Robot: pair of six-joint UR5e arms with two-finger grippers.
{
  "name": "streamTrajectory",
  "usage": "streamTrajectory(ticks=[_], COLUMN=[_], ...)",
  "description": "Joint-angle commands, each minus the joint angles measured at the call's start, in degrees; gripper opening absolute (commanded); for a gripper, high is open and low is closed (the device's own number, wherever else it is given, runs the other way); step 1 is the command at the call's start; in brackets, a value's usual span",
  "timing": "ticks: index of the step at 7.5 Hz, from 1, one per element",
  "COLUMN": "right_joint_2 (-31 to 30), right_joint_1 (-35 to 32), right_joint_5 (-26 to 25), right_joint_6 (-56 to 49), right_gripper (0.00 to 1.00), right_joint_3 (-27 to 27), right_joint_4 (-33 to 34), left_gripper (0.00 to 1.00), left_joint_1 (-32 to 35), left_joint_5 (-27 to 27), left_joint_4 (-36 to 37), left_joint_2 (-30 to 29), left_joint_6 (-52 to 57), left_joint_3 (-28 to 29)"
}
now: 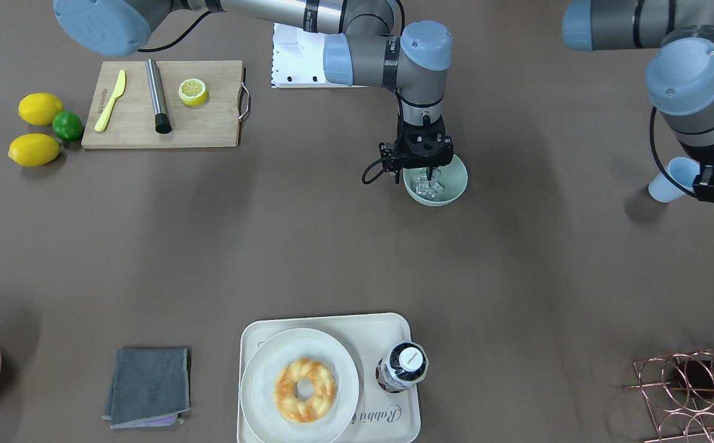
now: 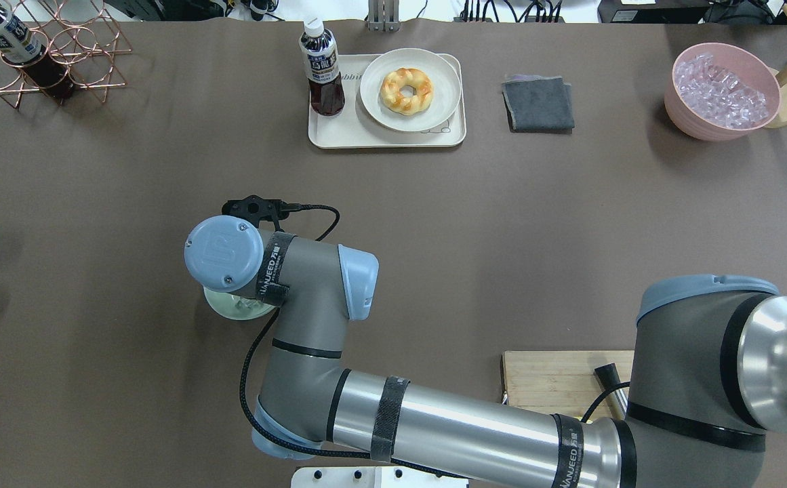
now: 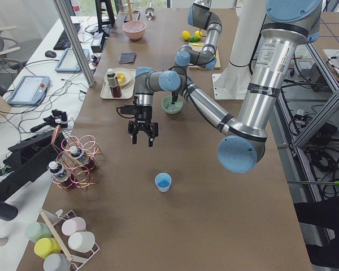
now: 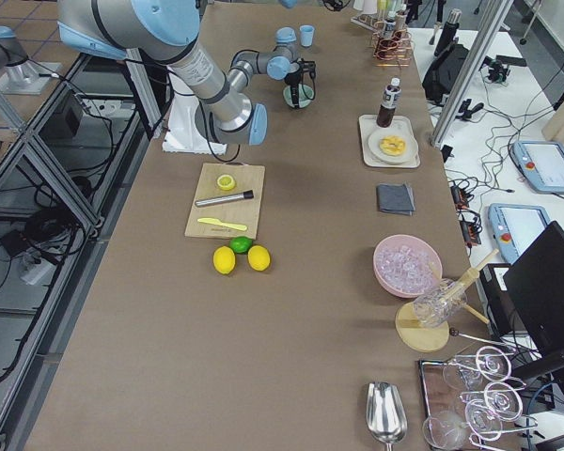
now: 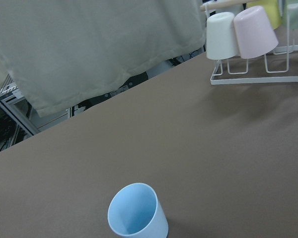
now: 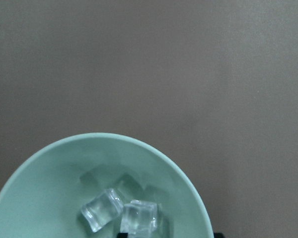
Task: Pour ice into bowl
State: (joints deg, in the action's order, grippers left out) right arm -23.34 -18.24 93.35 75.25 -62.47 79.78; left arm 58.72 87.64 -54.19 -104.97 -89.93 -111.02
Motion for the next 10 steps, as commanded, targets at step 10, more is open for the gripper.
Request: streamTrajectory(ticks=[10], right_joint_2=[-15.83], right_joint_1=[-17.68], right_joint_5=[19.05], right_joint_6=[-19.04], right_gripper=[0.00], right_joint_3=[-28.73], right_joint_4=[15.66], left_gripper=[0.97], left_joint_1=[35.58], left_joint_5=[41.28], left_joint_4=[-45.34], left_joint_2=[26.26], left_joint_6=[55.99], left_joint_3=[7.24])
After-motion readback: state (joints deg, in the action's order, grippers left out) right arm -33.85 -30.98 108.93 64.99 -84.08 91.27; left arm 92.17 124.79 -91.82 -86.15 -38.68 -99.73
